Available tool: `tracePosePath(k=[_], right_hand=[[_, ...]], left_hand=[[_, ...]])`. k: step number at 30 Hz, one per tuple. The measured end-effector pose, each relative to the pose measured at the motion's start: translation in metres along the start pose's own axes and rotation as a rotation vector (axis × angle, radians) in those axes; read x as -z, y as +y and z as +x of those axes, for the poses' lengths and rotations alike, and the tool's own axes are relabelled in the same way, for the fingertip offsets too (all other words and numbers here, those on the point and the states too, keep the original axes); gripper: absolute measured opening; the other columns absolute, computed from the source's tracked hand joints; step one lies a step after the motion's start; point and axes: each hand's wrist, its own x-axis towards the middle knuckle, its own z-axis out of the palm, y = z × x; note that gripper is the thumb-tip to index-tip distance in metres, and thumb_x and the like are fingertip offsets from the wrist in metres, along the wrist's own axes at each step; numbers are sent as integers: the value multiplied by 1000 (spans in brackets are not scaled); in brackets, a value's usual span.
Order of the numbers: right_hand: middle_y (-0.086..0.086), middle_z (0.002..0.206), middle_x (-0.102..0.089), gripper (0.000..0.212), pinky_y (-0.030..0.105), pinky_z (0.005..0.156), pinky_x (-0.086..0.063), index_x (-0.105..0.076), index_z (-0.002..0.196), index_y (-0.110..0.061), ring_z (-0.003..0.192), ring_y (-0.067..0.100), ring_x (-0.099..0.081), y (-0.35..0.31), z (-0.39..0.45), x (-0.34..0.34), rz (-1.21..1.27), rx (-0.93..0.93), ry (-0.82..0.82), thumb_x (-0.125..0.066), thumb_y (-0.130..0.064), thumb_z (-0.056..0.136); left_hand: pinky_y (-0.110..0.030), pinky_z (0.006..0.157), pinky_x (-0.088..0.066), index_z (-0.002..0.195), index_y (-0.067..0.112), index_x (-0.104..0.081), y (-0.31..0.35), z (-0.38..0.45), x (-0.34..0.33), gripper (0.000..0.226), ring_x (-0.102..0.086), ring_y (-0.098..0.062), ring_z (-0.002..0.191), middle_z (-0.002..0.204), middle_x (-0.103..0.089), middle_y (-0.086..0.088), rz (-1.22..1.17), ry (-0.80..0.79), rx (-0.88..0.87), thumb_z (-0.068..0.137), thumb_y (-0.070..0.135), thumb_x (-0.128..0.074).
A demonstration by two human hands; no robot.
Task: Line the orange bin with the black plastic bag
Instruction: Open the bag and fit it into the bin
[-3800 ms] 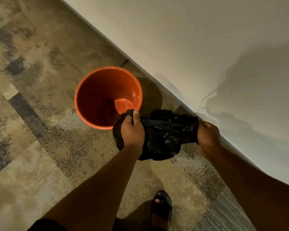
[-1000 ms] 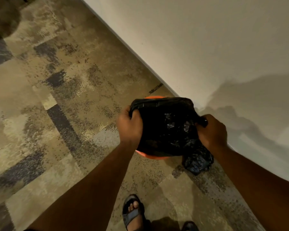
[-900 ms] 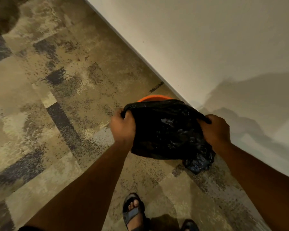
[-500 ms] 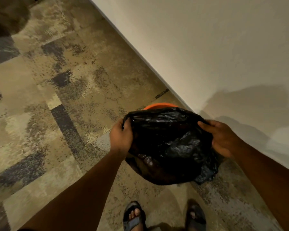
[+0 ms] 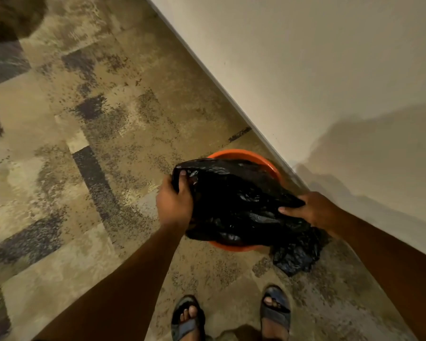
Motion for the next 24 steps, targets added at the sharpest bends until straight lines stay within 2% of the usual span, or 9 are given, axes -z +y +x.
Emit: tracePosePath(k=[2,4,6,8,12,16,20,22,24], right_hand=[[14,103,-76,51,40,83,-58,-70,109,-8,93,34,-73,5,8,12,230,-50,-57,-85,-35,69],[17,119,-72,56,50,96,-53,-69,120,-7,107,37,-70,10,11,16,519,-67,-127,-82,-32,71],[14,122,-72,49,48,94,-54,-68,123,-13,111,36,-69,19,10,12,588,-89,-200,-76,-30,78],[16,119,-73,48,47,88,-57,-68,122,-12,107,36,-70,36,12,8,590,-154,-227,-74,-30,78],[19,121,-71,54,46,89,-56,-65,126,-10,108,38,-69,60,19,0,598,-170,-144,-68,-38,79],[13,121,-72,53,39,79,-59,-67,123,-13,106,31,-71,68,32,-2,671,-154,-167,-65,-44,80],[13,131,-67,44,40,86,-59,-70,123,-15,117,30,-66,74,46,5,716,-78,-262,-56,-40,89],[15,136,-64,50,40,91,-57,-65,130,-13,124,31,-61,75,51,11,738,-58,-302,-52,-42,92],[16,134,-64,54,41,92,-57,-61,133,-8,123,33,-61,72,57,13,724,-45,-286,-53,-42,91]], left_hand=[[-28,66,-50,104,19,-62,-13,-1,-11,32,-62,-13,80,88,-66,8,115,-36,8,99,48,-48],[-22,58,-43,101,20,-62,-26,-3,-9,31,-59,-8,74,81,-62,14,186,-37,-12,100,47,-47],[-24,56,-40,99,19,-61,-41,-7,-4,29,-58,-10,71,79,-60,12,222,-24,-26,102,42,-44],[-28,56,-37,99,16,-59,-57,-11,-5,27,-56,-16,70,77,-56,8,275,6,-15,103,36,-41],[-31,53,-30,95,15,-51,-82,-20,-14,20,-51,-21,68,72,-48,11,360,40,-4,104,28,-39],[-36,61,-40,96,13,-51,-97,-19,-27,28,-52,-23,68,75,-54,2,397,55,-13,102,37,-38],[-34,58,-35,94,13,-52,-112,-8,-38,26,-49,-23,65,76,-55,-2,403,85,-3,103,34,-41],[-32,53,-30,90,16,-50,-118,0,-41,24,-45,-17,60,70,-50,3,392,100,6,103,34,-42],[-34,55,-34,87,15,-50,-124,9,-44,26,-47,-22,64,68,-48,5,367,107,23,102,35,-43]])
